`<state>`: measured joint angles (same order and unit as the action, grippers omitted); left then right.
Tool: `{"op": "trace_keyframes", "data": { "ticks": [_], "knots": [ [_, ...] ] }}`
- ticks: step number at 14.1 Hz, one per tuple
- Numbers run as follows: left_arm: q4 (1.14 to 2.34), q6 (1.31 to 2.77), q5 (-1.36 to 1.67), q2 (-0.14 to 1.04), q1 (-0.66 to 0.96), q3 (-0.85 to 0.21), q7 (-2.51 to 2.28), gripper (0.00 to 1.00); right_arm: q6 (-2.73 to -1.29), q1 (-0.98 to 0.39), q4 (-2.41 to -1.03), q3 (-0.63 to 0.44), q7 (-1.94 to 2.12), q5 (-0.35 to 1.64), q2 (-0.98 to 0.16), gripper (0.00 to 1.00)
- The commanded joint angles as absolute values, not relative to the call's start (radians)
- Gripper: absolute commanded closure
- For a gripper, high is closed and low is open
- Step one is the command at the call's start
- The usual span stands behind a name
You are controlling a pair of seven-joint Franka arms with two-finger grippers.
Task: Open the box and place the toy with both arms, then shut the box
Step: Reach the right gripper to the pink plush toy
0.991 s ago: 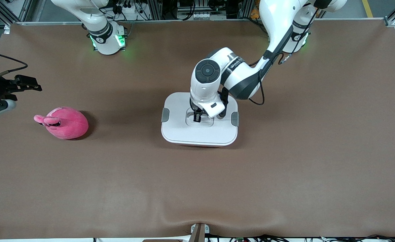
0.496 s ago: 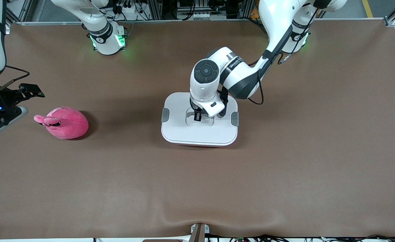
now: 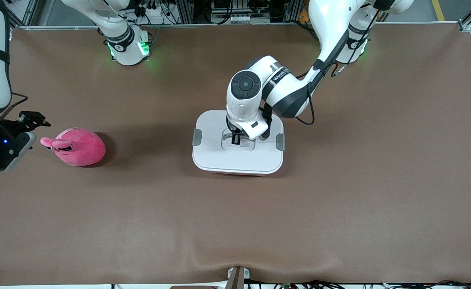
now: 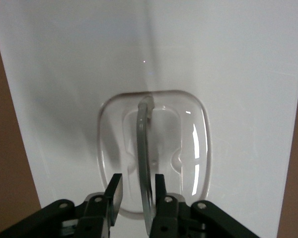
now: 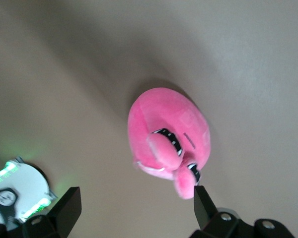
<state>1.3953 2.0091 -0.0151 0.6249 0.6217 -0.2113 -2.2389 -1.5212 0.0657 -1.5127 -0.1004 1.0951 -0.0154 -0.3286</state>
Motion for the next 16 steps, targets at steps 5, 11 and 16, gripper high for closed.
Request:
{"op": "trace_keyframes", "data": {
  "ticks": [5, 11, 16],
  "knots": [
    [1.378, 1.987, -0.037, 0.621, 0.635, -0.201, -2.263, 0.81, -1.629, 0.1, -1.571, -0.084, 1.255, -0.023, -0.359, 0.0],
    [1.378, 1.987, -0.037, 0.62, 0.634, -0.201, -2.263, 0.85, -1.721, 0.097, -1.666, -0.084, 1.371, -0.023, -0.354, 0.0],
    [1.378, 1.987, -0.037, 0.614, 0.632, -0.201, -2.273, 0.9, -1.781, 0.1, -1.756, -0.084, 1.384, -0.023, -0.338, 0.0]
  ]
}}
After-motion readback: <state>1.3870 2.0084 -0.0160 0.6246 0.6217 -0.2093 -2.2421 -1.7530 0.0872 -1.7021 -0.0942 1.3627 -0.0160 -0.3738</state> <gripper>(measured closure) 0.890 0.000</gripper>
